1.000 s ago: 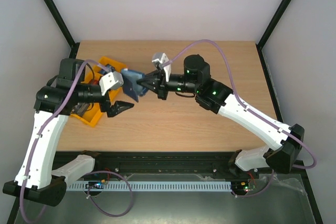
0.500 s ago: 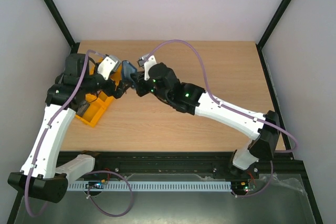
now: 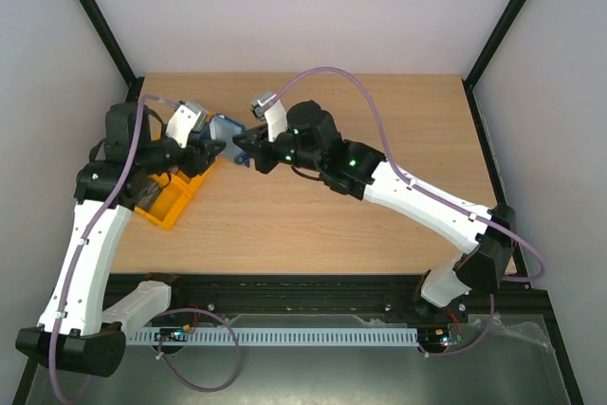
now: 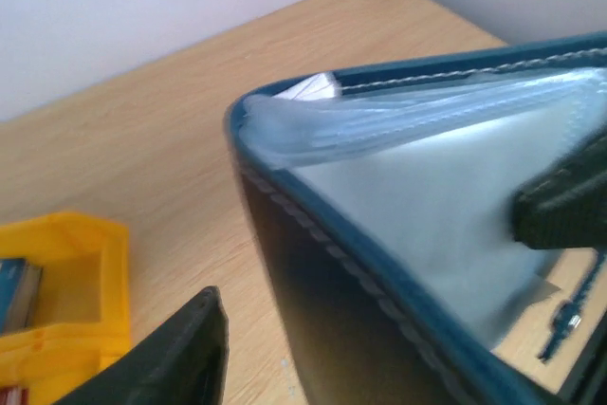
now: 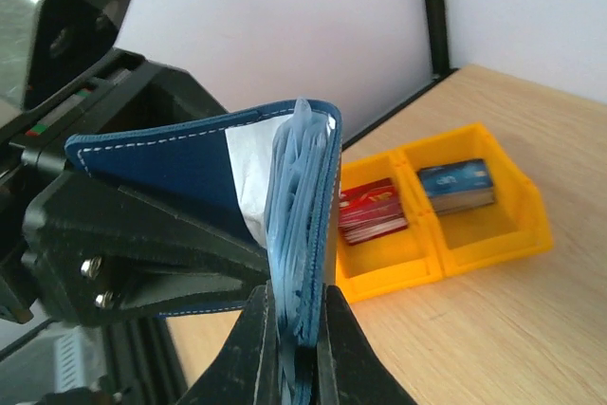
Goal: Take the credit cards out of the card holder
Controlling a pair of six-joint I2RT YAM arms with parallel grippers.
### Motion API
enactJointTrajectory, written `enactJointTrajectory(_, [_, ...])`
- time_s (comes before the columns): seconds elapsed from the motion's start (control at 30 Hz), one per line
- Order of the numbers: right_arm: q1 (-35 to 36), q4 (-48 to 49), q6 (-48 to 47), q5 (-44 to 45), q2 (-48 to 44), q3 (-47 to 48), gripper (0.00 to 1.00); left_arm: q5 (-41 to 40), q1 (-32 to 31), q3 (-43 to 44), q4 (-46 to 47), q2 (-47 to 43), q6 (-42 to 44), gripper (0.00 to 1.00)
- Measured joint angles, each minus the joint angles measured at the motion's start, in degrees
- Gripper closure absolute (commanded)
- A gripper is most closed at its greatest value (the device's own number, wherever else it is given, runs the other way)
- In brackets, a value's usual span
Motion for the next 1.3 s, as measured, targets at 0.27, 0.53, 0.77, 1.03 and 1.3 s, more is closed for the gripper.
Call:
enactJointTrajectory(0.27, [-5.0,2.2,-0.5,-15.3,-3.6,-3.8,0.73,12.7,3.4,0.3,-2.3,-1.2,0.8,0.98])
enactJointTrajectory(0.53, [-7.3,8.0,-1.0,-24.3,-10.8,-12.5,0.47,25.0,5.6,3.0,-5.1,-0.7,1.2,0.98])
enactJointTrajectory(0.77, [-8.7,9.5,-2.9,-27.2,-12.6,-15.2,0.46,28.7,5.9,5.5,-6.3,-0.4,2.5,0.98])
enactJointTrajectory(1.03, [-8.7,9.4,-4.7,-25.2,-12.8,-15.2,0.43,29.8,5.9,5.5,-7.9,-0.4,4.3,0.98])
enactJointTrajectory(1.3, [-7.4,13.4,-2.3,-26.0,-9.3,-13.6,0.44,30.1,5.9,4.3,-7.6,-0.5,4.0,0.98])
